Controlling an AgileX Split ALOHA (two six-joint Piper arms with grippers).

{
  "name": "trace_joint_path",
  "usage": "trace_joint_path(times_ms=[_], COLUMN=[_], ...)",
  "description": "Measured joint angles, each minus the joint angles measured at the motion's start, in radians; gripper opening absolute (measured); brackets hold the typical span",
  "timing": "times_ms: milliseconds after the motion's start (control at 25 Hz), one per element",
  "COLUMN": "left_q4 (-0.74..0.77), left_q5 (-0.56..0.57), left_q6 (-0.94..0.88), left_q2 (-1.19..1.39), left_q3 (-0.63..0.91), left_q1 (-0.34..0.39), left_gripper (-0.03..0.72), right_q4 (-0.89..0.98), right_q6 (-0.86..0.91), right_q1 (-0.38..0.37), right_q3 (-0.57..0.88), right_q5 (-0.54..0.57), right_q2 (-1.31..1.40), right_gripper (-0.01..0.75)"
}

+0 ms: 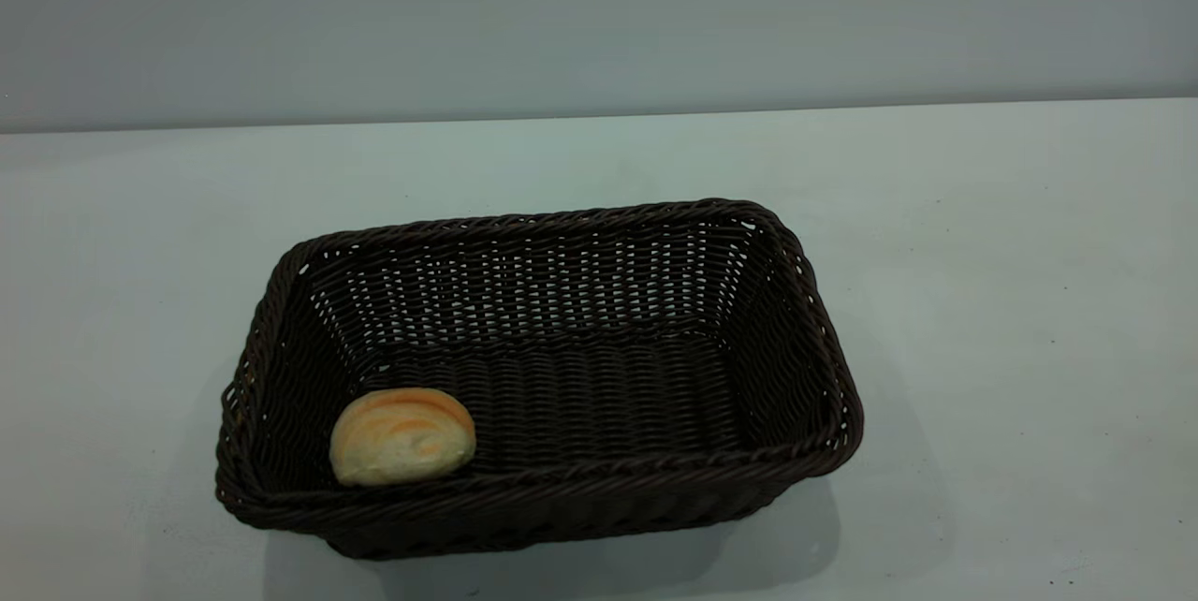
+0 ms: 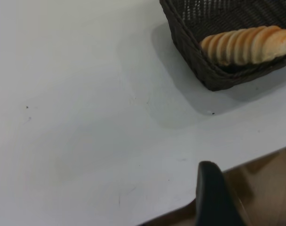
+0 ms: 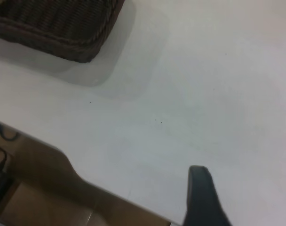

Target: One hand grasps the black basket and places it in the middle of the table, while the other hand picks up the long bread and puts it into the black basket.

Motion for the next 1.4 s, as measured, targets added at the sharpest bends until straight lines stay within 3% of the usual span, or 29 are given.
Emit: trace_joint_path(times_ms=[920,1040,1240,1400], left_q4=[-0.002,-0.002,-0.002,-0.002], left_q5=[0.000,0.000,0.000,0.000], left_q6=[0.003,0.005,0.006,0.008], left_q2=[0.000,0.000,0.000,-0.001], left_q3=[0.001,0.001,0.001,0.001], left_q1=[0.011,0.095,0.281,0.356], left_gripper=[0.431,0.431,0.431,0.431], right_q4=[0.000,0.000,0.000,0.000], right_q6=[0.000,0.000,0.000,0.000], right_q1=[-0.002,-0.051,-0.198,-0.281], right_q3=[0.000,0.000,0.000,0.000], right_q5=[0.000,0.000,0.000,0.000], right_q2=[0.000,0.000,0.000,-0.022], right_gripper=[0.479,0.479,0.478,0.478])
